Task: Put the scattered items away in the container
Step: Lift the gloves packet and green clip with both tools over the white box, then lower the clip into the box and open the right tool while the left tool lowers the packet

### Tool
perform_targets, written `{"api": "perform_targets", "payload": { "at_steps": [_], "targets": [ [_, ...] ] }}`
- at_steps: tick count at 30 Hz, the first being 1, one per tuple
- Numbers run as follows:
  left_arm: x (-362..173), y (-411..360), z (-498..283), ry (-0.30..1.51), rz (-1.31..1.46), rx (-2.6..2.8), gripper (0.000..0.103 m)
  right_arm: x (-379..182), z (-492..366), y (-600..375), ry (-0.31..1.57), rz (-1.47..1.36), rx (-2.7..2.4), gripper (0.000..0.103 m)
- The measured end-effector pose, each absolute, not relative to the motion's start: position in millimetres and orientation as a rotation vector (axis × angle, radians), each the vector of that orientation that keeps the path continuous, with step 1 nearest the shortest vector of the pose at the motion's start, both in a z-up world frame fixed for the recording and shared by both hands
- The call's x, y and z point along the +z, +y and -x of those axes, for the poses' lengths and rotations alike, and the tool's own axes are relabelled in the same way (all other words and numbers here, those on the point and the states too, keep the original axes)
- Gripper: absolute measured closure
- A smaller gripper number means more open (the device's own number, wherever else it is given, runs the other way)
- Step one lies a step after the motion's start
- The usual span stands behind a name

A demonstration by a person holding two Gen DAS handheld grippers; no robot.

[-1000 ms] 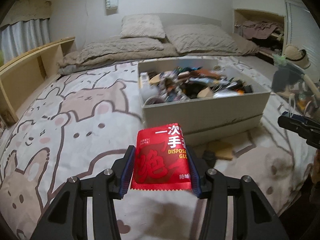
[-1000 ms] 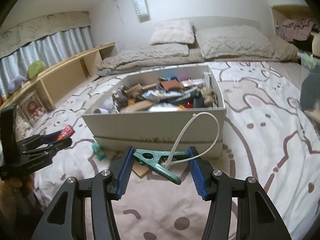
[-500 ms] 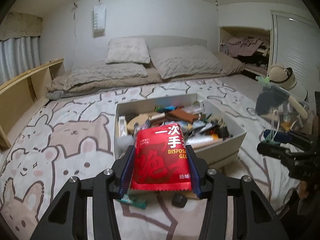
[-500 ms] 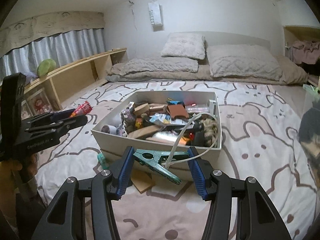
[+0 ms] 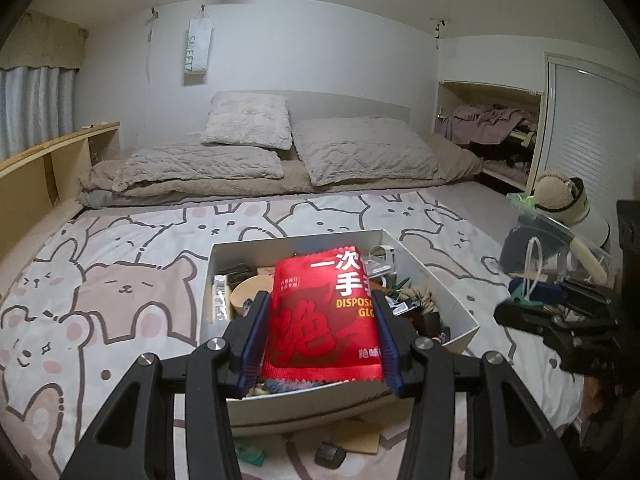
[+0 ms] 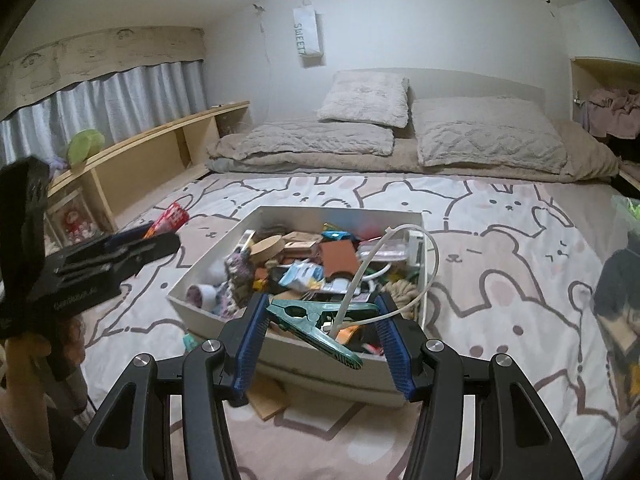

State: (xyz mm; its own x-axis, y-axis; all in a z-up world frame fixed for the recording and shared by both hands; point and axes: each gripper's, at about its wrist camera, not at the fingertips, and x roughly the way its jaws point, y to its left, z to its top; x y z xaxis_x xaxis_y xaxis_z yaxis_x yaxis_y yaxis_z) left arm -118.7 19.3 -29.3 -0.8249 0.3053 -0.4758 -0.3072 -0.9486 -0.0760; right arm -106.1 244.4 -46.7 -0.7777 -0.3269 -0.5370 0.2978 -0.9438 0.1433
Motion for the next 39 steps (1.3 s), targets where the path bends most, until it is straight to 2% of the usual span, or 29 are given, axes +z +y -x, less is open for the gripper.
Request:
{"api": "perform_targets", "payload": {
  "at_steps": [8,18,26,39],
  "targets": [
    [-46.1,16.3,137.6,-0.043,0.764,2.707,0.054,-36.9,146.2,258.0,-0.116,-0.895,-2.664,0.048],
    [-62.5,8.4,150.8,-0.07,0.814,2.704,0.054,-29.1,204.8,251.7,0.035,-0.965,-2.714,0.048],
    [-68.5,6.4,155.7,-0.112,0.83,2.675,0.054,-58.1,242.5,235.1,0.101,-1.056,-2.688,0.048],
    [-71.8,-4.6,166.9,-0.198,0.785,2.643,0.054,-105.4,277.2,219.7,0.56,-1.249,-2.582,0.048]
  ]
}}
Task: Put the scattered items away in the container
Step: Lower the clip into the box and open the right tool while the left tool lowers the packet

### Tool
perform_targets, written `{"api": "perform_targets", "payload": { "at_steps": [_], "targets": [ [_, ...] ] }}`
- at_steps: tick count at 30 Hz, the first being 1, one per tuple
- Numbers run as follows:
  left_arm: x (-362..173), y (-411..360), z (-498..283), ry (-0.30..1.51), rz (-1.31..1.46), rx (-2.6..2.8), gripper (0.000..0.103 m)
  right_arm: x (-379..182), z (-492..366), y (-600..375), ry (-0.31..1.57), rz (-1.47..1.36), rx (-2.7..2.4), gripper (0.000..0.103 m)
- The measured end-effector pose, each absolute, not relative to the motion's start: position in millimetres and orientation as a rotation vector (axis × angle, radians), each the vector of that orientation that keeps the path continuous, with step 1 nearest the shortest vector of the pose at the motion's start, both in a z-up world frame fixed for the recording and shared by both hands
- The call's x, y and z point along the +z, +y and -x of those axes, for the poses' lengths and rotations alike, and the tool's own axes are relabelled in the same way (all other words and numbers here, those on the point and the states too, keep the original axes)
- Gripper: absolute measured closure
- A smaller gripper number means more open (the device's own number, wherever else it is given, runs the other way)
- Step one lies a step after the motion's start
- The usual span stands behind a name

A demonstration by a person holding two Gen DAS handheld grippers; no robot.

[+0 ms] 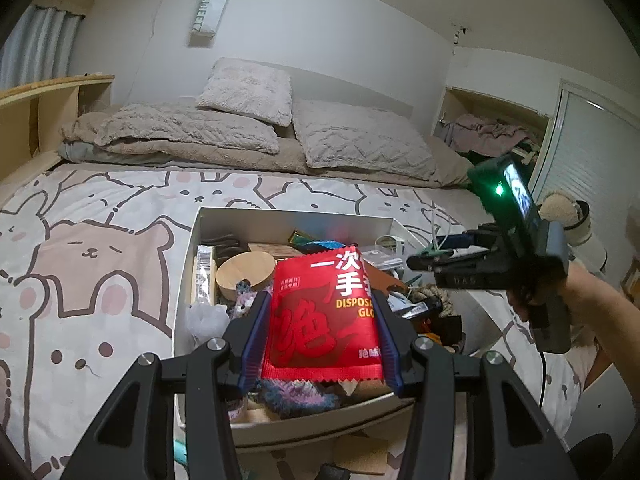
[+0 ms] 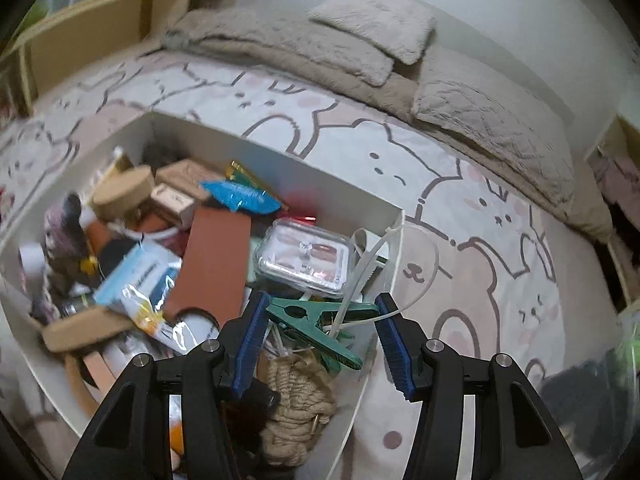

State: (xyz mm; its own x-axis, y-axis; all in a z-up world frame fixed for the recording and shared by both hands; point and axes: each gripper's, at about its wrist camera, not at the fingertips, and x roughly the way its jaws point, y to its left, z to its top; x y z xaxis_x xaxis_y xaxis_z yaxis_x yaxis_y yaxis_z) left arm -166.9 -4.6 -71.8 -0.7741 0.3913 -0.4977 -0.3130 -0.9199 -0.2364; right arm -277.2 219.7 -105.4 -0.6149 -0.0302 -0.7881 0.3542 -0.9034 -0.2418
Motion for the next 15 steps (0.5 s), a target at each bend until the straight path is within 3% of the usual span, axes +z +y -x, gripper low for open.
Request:
{"api": "perform_targets", "payload": {
  "at_steps": [4,5,6,7,15],
  "targets": [
    [-78.5,-7.7,174.2,-0.222,0.813,2.64,0.054,-110.9,277.7,217.5,0.616,-1.244,-2.561,0.047],
    [-80.4,-8.5,176.2,-0.227,0.821,2.641,0.054,-111.3,277.4,216.8,0.627,-1.234,-2.563,0.039],
    [-82.6,-9.2,178.0,-0.231,0.83,2.642,0.054,-111.8,276.7,217.1,0.631,-1.228,-2.564,0.021],
    [-84.0,-9.4,179.3,-0.234,0.836,2.641,0.054,-112.1,276.5,217.3,0.628,-1.228,-2.564,0.014],
    [-95.3,-13.8,190.3,-0.238,0.916,2.603,0.054,-102.8,264.3,219.3,0.56,-1.172,-2.59,0.012]
  ]
}}
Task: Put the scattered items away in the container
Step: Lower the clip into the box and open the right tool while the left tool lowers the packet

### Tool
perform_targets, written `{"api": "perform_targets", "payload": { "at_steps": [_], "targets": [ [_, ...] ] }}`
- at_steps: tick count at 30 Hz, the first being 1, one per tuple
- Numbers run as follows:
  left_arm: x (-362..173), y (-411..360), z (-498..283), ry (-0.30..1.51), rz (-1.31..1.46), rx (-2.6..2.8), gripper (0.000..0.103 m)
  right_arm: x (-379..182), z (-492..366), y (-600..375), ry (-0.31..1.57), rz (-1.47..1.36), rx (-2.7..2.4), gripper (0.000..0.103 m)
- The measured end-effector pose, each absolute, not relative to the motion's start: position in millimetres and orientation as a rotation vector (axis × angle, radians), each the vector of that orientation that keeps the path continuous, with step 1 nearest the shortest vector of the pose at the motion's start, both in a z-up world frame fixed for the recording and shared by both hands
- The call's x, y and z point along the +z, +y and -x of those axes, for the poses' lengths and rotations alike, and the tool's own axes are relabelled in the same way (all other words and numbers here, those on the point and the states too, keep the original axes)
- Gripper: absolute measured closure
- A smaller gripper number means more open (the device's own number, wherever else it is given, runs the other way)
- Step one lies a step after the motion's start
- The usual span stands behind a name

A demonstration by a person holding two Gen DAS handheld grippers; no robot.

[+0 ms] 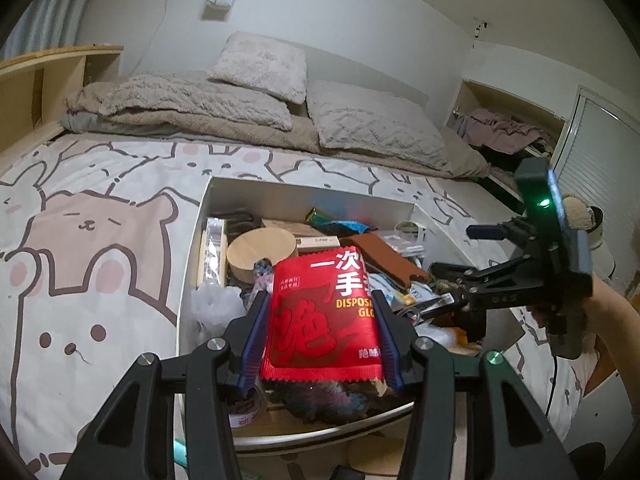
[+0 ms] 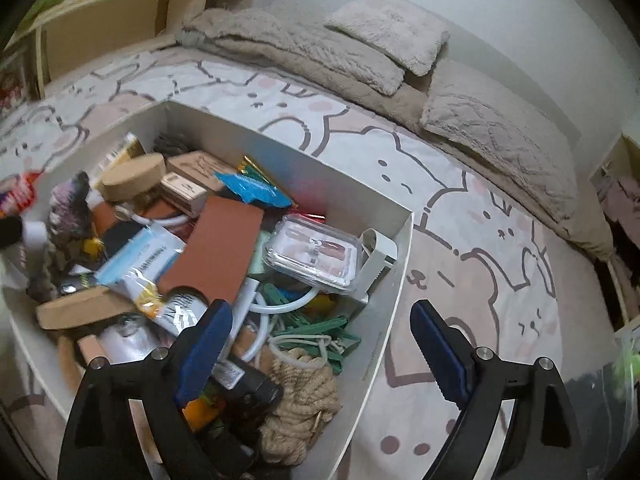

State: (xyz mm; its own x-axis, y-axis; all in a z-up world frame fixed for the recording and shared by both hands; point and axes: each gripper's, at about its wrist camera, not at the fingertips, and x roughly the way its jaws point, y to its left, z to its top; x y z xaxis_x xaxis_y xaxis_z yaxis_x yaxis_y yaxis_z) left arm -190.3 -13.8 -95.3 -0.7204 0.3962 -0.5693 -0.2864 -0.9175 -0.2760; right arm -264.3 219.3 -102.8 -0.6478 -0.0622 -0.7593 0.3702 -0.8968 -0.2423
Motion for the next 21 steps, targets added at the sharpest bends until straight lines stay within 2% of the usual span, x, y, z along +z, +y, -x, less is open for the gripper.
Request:
{"api": "perform_targets", "payload": {
  "at_steps": [8,11,13,15,16,21],
  "targets": [
    [-103.2,1.1,194.6,-0.102,0.995,2.539,0.054,-89.1,240.4,228.1,0.274,-1.105,-2.613,0.012],
    [-106.0,3.0,195.8,-0.083,0.999,2.552,0.054,-86.8,231.9,227.6,0.228,-1.093,-2.612,0.012],
    [-108.5,0.3,197.9,-0.092,0.996,2.563,0.047,-83.9,221.7,225.1,0.205,-1.079,-2.594,0.012],
    [-113.1,-2.7,199.9,-0.11,1.007,2.562,0.025,-81.4,211.7,222.8,0.202,-1.06,-2.58,0.012],
    [-115.2,-3.9,200.7,-0.117,1.015,2.562,0.02,-80.1,206.6,221.5,0.2,-1.05,-2.572,0.012],
    [-115.4,-4.1,197.9,-0.095,1.003,2.573,0.019,-76.2,187.2,220.2,0.156,-1.024,-2.535,0.012]
  ]
}}
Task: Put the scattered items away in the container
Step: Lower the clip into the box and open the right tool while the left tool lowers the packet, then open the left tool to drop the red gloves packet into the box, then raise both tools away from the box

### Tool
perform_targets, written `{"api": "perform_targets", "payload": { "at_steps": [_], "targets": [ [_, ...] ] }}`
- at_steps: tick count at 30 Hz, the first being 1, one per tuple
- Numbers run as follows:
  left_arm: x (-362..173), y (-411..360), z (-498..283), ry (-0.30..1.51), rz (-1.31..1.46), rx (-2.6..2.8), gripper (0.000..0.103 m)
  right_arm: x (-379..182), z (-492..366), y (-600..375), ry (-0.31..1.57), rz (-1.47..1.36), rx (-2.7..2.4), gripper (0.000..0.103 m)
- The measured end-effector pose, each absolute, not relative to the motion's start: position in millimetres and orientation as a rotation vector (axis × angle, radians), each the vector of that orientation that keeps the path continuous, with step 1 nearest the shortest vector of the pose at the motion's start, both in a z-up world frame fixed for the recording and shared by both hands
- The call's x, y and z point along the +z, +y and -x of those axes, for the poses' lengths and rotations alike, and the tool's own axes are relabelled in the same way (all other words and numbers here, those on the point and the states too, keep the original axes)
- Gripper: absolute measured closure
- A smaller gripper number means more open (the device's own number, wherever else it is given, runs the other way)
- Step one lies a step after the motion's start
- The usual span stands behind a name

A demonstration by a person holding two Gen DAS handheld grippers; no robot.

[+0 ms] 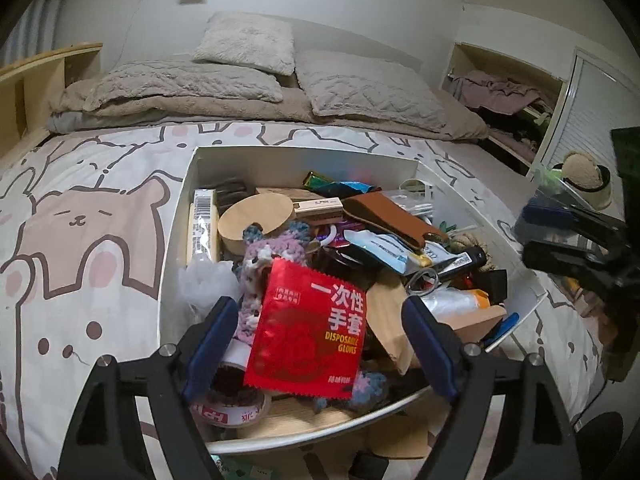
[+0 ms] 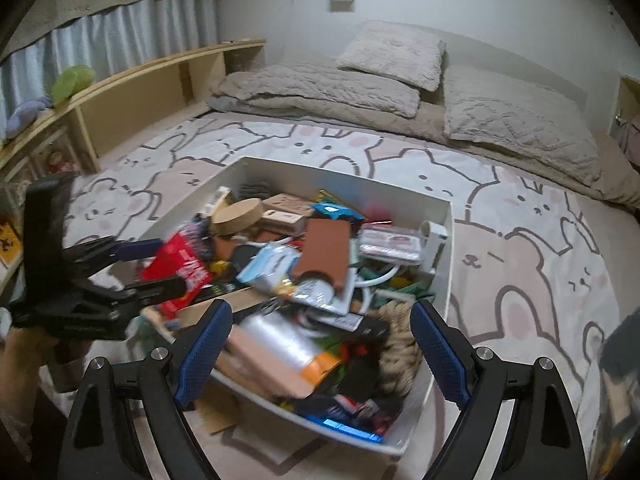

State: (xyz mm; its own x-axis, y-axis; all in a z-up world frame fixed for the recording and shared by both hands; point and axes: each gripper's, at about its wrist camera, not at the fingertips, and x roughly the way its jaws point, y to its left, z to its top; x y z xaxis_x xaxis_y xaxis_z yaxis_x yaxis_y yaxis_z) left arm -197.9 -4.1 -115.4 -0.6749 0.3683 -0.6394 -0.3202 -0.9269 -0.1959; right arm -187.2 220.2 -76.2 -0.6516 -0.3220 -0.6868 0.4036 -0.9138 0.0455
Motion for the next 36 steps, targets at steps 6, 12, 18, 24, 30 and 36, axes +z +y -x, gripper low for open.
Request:
{"api": "perform_targets", "payload": {
  "at_steps": [6,12,18,24,30,36],
  "targets": [
    [-108.6,-11.8,194.7,-0.104,0.994,2.613,0.019,-75.8,172.1,226.3,0.07,-1.006,-2.527,0.012],
    [-95.4,-29.5,190.7,-0.151,0.962,2.664,0.019,-79.2,164.4,235.8,-0.051,-1.003,-2.527,0.012],
    [-87.4,-37.8,184.3,-0.177,0.944,2.69,0.018,-79.6,160.1,242.4,-0.142,-0.994,-2.546,0.012],
    [-77.6,-33.2,170.7,-0.123,0.908,2.729,0.005,-73.9,148.8,241.1,-0.147,-0.94,-2.606,0.011],
    [-64.5,-25.1,156.1,-0.063,0.87,2.763,0.0,-69.6,135.8,237.9,-0.115,-0.883,-2.691,0.0],
    [-55.9,-24.4,142.6,-0.057,0.843,2.774,0.0,-63.7,122.6,237.6,-0.129,-0.833,-2.745,0.0]
  ]
}}
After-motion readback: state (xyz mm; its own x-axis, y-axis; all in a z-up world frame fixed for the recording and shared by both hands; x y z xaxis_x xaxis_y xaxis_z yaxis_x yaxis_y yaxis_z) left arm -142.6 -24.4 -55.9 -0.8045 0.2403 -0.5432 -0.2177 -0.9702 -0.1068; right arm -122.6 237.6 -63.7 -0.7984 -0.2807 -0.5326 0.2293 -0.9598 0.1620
